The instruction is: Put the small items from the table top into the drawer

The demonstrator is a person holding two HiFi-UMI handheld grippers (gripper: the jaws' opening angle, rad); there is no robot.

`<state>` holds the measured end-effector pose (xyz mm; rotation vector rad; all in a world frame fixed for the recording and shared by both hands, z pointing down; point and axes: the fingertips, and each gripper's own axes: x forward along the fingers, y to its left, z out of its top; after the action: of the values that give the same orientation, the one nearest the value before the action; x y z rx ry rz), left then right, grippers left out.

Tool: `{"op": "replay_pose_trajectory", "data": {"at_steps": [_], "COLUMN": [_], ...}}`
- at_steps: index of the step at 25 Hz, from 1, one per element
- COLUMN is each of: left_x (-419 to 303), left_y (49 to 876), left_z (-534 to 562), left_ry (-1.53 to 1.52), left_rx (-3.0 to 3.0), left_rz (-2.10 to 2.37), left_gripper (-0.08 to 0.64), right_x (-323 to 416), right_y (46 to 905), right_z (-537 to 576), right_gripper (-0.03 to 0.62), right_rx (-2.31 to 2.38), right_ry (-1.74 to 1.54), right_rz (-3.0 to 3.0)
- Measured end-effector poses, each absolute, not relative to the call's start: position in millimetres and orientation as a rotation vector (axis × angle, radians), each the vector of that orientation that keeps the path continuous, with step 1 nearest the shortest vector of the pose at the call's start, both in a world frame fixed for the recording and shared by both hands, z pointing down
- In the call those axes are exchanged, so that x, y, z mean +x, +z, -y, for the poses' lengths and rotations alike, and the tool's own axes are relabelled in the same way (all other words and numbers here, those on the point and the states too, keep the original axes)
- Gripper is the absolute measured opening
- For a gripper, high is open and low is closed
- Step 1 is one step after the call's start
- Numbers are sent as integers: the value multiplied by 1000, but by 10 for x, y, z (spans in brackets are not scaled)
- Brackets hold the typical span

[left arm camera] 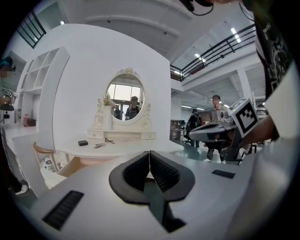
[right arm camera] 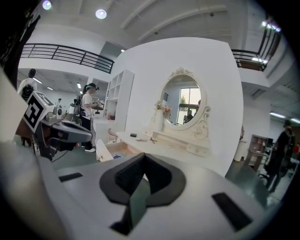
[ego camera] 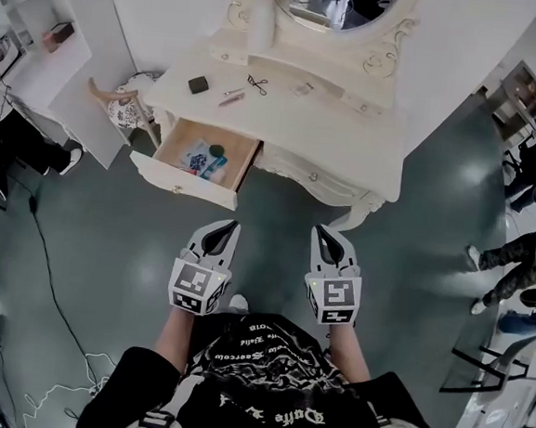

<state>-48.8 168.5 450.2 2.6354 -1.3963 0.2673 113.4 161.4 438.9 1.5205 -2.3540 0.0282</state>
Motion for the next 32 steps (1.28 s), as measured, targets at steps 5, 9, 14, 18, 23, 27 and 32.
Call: {"op": "replay_pose_trajectory", "data": {"at_steps": [5, 9, 14, 18, 23, 27, 32], "left_x": [-663, -784, -891, -887, -896, -924, -925], "left_y": [4448, 4450, 4475, 4550, 4645, 4664, 4689], "left_z": [-1449, -1363, -1314, -1352, -1302, -1182, -968], "left_ry": [273, 289, 274, 290, 290, 276, 282], "left_rx": [2653, 2665, 2650, 2641, 2623, 2593, 2566], "left_rz": [1385, 1373, 1382, 1359, 1363, 1392, 1419], "left_gripper": [17, 17, 17, 17, 17, 17, 17], "right_x": [993, 899, 833, 824, 808, 817, 829], "right_y": [4358, 4348, 4327, 4364, 4428, 4460, 4487], "right_z": [-1403, -1338, -1326, -1351, -1283, -1153, -884], "right_gripper": [11, 11, 11, 11, 11, 11, 11], "right_rx": [1550, 1569, 1572, 1578, 1561, 1542, 1514], "right_ry": [31, 27, 9, 28, 29, 34, 51], "right_rz": [2348, 2338, 2339, 2330, 2339, 2351, 2376]}}
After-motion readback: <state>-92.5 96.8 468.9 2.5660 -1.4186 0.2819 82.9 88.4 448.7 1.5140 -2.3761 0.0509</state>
